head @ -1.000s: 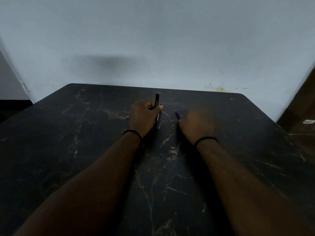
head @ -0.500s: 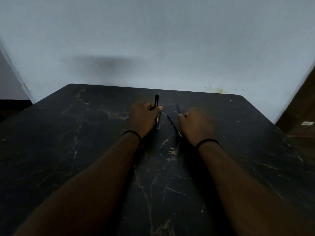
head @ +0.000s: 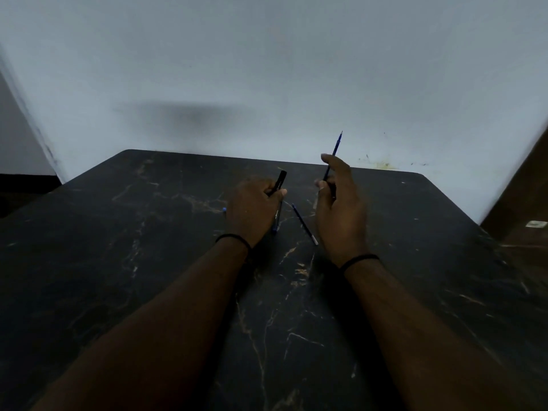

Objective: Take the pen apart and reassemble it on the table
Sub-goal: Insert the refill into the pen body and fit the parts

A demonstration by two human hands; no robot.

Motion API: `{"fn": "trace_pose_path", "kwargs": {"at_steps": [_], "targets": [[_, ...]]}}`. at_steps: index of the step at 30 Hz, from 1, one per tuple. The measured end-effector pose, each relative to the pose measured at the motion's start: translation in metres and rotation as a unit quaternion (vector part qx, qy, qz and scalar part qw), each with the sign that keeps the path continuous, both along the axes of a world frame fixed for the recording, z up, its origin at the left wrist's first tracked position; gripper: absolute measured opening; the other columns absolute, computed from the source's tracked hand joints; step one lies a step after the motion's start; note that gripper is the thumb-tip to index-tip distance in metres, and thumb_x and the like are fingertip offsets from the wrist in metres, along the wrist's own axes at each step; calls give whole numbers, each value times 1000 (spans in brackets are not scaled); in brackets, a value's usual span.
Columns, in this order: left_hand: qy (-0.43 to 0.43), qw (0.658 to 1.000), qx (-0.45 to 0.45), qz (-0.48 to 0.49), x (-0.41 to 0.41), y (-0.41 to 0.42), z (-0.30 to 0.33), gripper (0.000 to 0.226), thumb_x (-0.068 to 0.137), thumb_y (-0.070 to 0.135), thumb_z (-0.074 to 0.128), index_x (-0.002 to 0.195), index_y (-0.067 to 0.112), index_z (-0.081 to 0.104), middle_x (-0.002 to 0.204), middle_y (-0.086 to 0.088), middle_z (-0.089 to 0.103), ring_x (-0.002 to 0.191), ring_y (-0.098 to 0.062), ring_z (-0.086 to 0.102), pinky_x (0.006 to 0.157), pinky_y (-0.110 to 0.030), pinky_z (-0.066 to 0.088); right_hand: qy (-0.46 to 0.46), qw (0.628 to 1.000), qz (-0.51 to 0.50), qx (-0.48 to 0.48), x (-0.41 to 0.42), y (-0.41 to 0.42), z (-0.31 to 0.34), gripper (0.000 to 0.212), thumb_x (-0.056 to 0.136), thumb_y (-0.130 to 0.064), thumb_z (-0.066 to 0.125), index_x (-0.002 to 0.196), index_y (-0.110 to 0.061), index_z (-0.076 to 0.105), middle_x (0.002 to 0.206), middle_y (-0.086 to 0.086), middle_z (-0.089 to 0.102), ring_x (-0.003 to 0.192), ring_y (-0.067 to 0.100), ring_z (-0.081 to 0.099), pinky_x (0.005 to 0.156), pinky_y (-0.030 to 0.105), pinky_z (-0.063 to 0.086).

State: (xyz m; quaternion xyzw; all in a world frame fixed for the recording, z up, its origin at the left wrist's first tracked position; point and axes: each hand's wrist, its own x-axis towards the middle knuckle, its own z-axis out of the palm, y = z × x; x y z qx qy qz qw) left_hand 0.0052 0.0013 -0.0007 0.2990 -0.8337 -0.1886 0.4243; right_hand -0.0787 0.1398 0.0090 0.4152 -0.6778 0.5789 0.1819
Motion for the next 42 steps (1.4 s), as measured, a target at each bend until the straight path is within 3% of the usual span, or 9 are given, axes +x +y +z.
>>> {"fn": "trace_pose_path", "kwargs": {"at_steps": [6, 11, 16, 20, 24, 31, 35, 39, 42], "targets": [[-16, 1000, 3, -13, 0, -2, -1, 22, 91, 38, 63, 75, 22, 63, 74, 6, 58, 71, -13, 55, 64, -28, 43, -7, 997, 48, -54, 3, -7, -3, 43, 99, -15, 57, 133, -38, 47, 91, -2, 69, 77, 7, 66, 67, 5, 45], [-38, 999, -16, -24, 2, -2, 0, 20, 91, 37, 64, 74, 27, 59, 72, 9, 54, 70, -16, 56, 60, -26, 42, -32, 991, 48, -119, 4, -9, -1, 70, 93, -13, 66, 145, -45, 33, 81, -12, 66, 76, -2, 67, 64, 3, 46], [-75, 995, -58, -36, 2, 0, 2, 16, 93, 35, 63, 96, 22, 72, 87, 2, 58, 76, -16, 54, 66, -30, 46, -40, 985, 52, -162, 4, -7, 0, 84, 91, -14, 68, 149, -53, 20, 84, -10, 69, 82, 2, 70, 68, 5, 48], [-52, 995, -78, -41, 4, 5, 3, 18, 91, 34, 66, 102, 23, 74, 91, 2, 60, 76, -11, 50, 59, -26, 36, -21, 986, 52, -159, 4, -8, -1, 81, 92, -12, 67, 148, -50, 23, 86, -10, 68, 83, 1, 68, 70, 6, 49], [-75, 992, -85, -58, 4, 10, 6, 18, 91, 36, 64, 100, 24, 74, 91, 1, 60, 80, -17, 55, 67, -35, 48, -6, 985, 59, -162, 3, -9, -3, 73, 93, -11, 65, 147, -43, 27, 89, -11, 68, 85, 3, 68, 73, 12, 52], [-65, 991, -75, -85, 4, 17, 9, 21, 91, 37, 66, 103, 22, 74, 93, 1, 62, 81, -18, 58, 69, -36, 50, 23, 991, 61, -119, -1, -11, -8, 69, 93, -10, 63, 143, -43, 28, 93, -12, 68, 87, -2, 66, 72, 5, 47], [-53, 992, -65, -98, 5, 21, 9, 20, 90, 37, 67, 97, 20, 76, 92, -1, 69, 81, -20, 62, 73, -39, 52, 63, 993, 68, -73, -1, -9, -8, 69, 95, -13, 63, 143, -47, 26, 115, -3, 68, 95, 4, 67, 79, 13, 52], [-1, 995, -7, -103, 5, 20, 8, 18, 90, 31, 69, 96, 15, 76, 91, -4, 71, 82, -20, 63, 77, -41, 53, 86, 991, 56, -90, 2, -7, -4, 52, 95, -9, 63, 132, -35, 38, 119, 9, 62, 99, 15, 64, 82, 21, 53], [34, 993, 27, -112, 4, 19, 8, 16, 89, 29, 71, 86, 14, 75, 78, 4, 68, 74, -13, 62, 72, -36, 54, 39, 994, 57, -83, 4, -7, -2, 38, 95, -14, 64, 123, -30, 44, 109, 2, 58, 91, 12, 59, 75, 21, 52]]}}
